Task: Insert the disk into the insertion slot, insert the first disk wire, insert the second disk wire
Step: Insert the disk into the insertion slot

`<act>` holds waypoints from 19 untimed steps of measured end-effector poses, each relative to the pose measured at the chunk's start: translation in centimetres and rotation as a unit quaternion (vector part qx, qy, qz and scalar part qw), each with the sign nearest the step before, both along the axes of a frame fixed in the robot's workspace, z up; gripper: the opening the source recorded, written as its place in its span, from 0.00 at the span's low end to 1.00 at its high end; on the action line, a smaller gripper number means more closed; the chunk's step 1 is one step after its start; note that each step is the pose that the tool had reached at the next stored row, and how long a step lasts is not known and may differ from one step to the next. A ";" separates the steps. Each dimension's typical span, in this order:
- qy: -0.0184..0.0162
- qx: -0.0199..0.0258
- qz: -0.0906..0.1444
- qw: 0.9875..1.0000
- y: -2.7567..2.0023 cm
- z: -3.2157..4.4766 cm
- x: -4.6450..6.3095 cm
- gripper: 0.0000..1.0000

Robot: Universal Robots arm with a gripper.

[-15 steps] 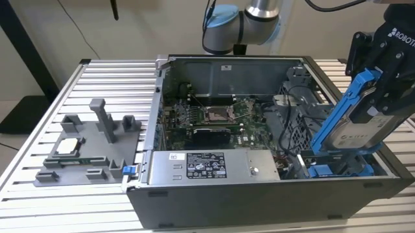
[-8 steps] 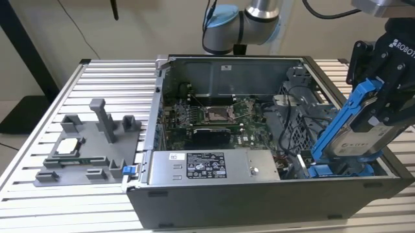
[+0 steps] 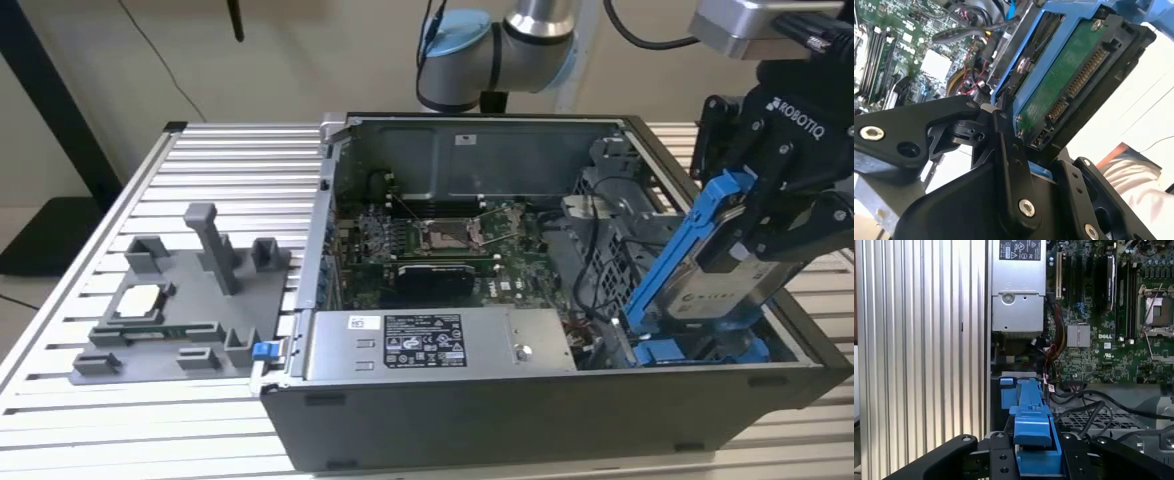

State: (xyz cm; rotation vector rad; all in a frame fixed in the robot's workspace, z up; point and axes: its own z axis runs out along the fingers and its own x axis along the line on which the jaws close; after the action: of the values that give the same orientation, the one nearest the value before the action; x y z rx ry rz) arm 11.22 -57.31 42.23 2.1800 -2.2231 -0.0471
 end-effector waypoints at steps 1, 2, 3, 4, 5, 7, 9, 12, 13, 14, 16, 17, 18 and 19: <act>0.000 0.000 0.000 1.000 0.15 -0.18 0.0 0.00; 0.000 0.000 0.000 1.000 0.18 -0.36 0.0 0.00; 0.000 0.000 0.000 1.000 0.18 -0.55 0.0 0.00; 0.000 0.000 0.000 1.000 0.18 -0.69 0.0 0.00; 0.000 0.000 0.000 1.000 0.19 -0.81 0.0 0.00; 0.000 0.000 0.000 1.000 0.18 -1.01 0.0 0.00; 0.000 0.000 0.000 1.000 0.17 -1.15 0.2 0.00; 0.000 0.000 0.000 1.000 0.16 -1.54 0.2 0.00; 0.000 0.000 0.000 1.000 0.16 -1.73 0.2 0.00; 0.000 0.000 -0.001 1.000 0.16 -1.91 0.2 0.00; 0.000 0.000 -0.001 1.000 0.16 -2.27 0.2 0.00; 0.000 0.000 -0.001 1.000 0.16 -2.46 0.2 0.00; 0.000 0.000 -0.001 1.000 0.16 -2.64 0.2 0.00; 0.000 0.000 -0.001 1.000 0.16 -2.82 0.2 0.00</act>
State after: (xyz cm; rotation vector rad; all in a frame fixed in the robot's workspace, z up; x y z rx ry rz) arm 11.44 -57.15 39.41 2.1771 -2.2266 -0.0479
